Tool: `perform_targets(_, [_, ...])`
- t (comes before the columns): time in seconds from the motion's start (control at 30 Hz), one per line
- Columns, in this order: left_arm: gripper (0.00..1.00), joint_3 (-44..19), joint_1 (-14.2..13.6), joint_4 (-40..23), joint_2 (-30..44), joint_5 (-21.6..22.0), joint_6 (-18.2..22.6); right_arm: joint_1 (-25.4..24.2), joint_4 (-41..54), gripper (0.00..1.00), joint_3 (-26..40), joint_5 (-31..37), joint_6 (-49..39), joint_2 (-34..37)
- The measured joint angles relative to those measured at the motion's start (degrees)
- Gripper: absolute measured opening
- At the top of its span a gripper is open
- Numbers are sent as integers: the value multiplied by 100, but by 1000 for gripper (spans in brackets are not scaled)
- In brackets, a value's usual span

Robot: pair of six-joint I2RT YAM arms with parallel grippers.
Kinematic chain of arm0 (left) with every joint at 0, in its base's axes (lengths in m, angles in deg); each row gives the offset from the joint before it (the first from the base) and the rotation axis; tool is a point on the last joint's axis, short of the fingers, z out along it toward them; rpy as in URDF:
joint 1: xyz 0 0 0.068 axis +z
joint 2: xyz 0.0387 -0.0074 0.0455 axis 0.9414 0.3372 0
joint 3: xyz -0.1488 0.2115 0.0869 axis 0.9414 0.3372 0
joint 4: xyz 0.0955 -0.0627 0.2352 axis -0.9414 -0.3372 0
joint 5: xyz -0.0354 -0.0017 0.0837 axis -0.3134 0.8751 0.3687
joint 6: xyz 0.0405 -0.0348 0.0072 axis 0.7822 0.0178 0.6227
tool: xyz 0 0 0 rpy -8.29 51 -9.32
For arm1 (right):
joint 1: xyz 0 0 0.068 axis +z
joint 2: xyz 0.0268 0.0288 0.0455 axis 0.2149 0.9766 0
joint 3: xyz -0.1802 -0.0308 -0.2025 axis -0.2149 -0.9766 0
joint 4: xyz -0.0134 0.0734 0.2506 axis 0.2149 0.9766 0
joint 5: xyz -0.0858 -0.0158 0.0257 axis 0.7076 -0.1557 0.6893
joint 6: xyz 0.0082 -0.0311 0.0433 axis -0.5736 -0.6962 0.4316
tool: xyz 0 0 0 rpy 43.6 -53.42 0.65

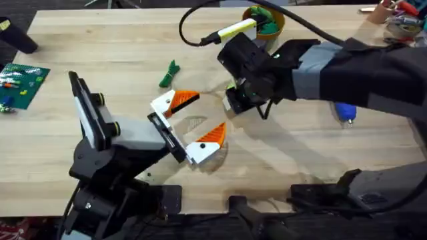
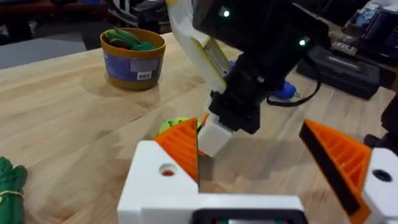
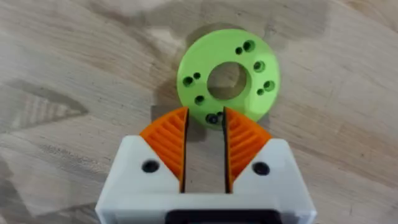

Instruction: Pick up the gripper from the table and insert it into the empty holder that is missing its gripper. Then pick up a screw, insert it into the mounting hole, and use the screwdriver to tighten it. Finally, clean up the table by picking up the vegetable and placing it into the bucket.

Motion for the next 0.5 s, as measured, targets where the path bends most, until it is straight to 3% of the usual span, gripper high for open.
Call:
perform_targets(0.17, [988,0,0,0,0,0,0,0,-1,302,0,2,1,0])
perform_targets(0.37, [988,0,0,0,0,0,0,-24,-7,25,0,49,50,0])
perform_targets(0.5, [988,0,0,0,1,0,0,-26,-12,10,0,48,61,0])
